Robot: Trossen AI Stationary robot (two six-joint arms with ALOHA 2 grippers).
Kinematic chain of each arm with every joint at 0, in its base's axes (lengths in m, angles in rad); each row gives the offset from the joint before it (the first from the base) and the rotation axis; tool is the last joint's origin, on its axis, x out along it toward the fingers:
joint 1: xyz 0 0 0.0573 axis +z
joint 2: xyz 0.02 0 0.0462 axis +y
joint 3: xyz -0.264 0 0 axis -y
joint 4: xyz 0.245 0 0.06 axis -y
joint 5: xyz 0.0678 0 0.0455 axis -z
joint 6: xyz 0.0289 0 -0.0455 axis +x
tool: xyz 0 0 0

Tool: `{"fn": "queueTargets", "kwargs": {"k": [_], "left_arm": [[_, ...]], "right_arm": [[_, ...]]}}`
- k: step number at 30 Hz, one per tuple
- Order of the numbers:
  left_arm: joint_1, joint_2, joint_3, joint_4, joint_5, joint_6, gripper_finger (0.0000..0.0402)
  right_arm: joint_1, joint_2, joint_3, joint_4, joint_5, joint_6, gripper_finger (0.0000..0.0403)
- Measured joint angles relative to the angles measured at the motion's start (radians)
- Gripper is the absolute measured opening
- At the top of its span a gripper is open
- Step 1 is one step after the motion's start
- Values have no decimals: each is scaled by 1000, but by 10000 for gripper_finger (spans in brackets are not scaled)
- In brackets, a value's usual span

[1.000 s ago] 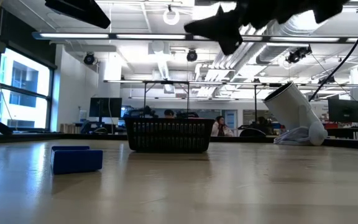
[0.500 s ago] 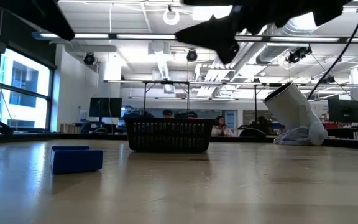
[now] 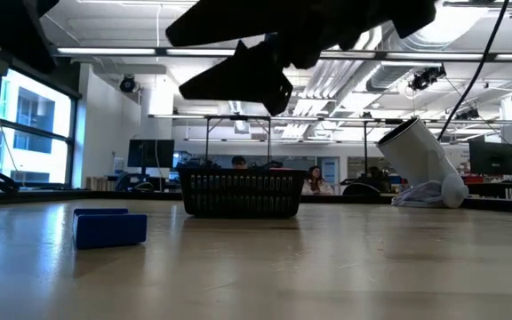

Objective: Pick & Place Office items
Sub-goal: Put the blue digital clock into the bottom black bin

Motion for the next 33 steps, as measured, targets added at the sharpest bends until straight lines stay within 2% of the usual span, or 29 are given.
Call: {"fn": "queueTargets", "kwargs": {"k": [5,12,17,20,26,33], "left_arm": [[-10,0,0,-9,1,-6,250],[-10,1,0,-11,7,-5,250],[14,44,0,67,17,60,250],[45,84,0,159,77,148,250],[126,114,0,199,190,255,250],[235,114,0,209,319,433,250]], "right_arm": [[1,10,50,-57,-17,42,252],[1,11,53,-93,-27,71,252],[3,-22,52,-93,-43,-17,252],[8,-82,54,-174,-39,-68,252],[46,-220,52,-449,176,-91,252],[90,-270,54,-598,311,-78,252]]}}
